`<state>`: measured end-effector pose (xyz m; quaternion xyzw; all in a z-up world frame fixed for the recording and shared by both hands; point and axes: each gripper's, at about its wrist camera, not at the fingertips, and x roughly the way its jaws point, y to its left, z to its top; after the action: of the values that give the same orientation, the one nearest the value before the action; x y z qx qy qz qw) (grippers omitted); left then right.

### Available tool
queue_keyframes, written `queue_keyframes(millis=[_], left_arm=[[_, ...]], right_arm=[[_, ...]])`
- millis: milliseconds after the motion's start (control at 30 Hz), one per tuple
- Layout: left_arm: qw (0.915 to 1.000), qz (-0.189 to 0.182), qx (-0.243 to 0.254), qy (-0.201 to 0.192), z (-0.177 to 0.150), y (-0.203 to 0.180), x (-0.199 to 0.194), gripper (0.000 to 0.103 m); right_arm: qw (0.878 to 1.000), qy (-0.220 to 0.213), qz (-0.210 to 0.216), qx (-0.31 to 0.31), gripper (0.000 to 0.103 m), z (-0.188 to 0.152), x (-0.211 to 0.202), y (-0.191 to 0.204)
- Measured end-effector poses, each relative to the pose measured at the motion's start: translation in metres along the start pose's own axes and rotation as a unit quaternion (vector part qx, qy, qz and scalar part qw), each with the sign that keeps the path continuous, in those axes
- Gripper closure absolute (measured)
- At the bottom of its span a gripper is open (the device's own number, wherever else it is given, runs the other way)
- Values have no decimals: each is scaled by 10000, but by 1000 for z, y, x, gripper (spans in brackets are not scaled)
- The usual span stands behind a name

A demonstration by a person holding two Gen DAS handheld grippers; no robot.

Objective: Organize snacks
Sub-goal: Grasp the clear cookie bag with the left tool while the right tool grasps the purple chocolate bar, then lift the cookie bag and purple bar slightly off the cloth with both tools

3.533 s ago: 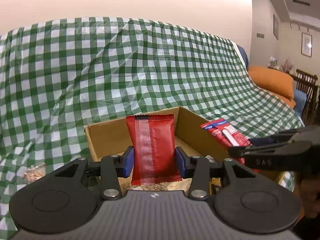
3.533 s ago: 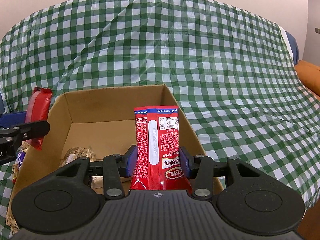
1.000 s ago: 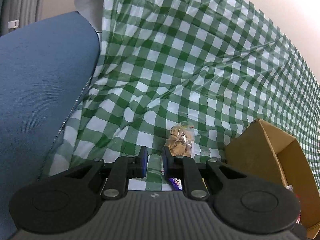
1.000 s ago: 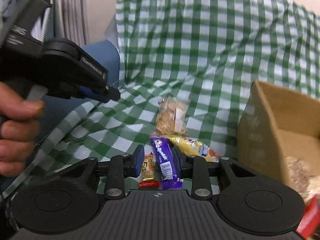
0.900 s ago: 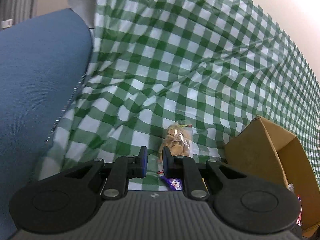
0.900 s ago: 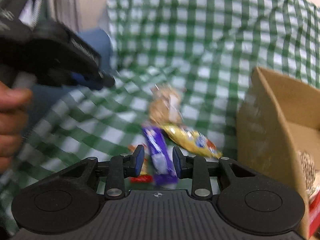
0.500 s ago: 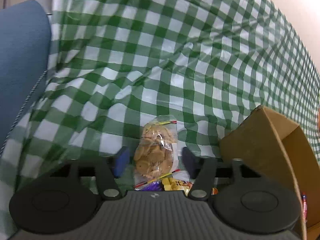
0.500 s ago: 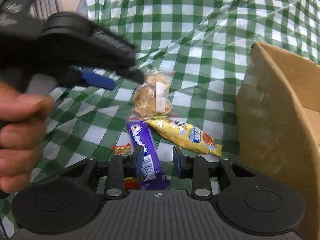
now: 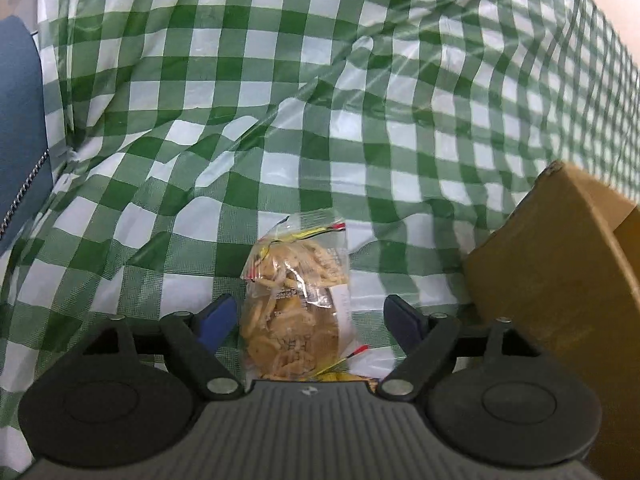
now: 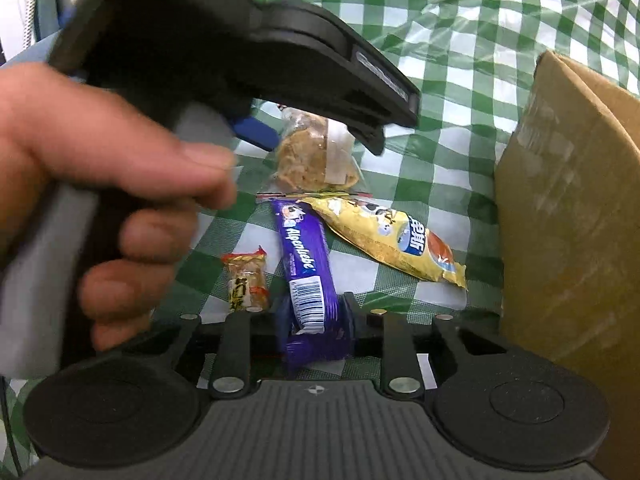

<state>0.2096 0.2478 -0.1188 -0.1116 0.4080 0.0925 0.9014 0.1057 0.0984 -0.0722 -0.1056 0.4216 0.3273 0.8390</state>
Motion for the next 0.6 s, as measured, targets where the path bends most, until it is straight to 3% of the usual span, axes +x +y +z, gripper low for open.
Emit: queue_keyframes(millis=[100,233,433,600], left_arm=[[10000,-10,59,69,-1,2,3,38],[10000,28,-76,-55,1,10,-7,45],[9967,-219,-728,-285,-5,31,-54,48],[9962,-144,-785,-345,-27,39,-104,48]], right_arm=[[9999,-62,37,84,77,-2,-4,-3],[9995,-216,87,203,77,-3,-12,-5],[9975,-621,340,-48,78,-11,-38,4],[9945,-849,388,-465,78,-28,-69,18]])
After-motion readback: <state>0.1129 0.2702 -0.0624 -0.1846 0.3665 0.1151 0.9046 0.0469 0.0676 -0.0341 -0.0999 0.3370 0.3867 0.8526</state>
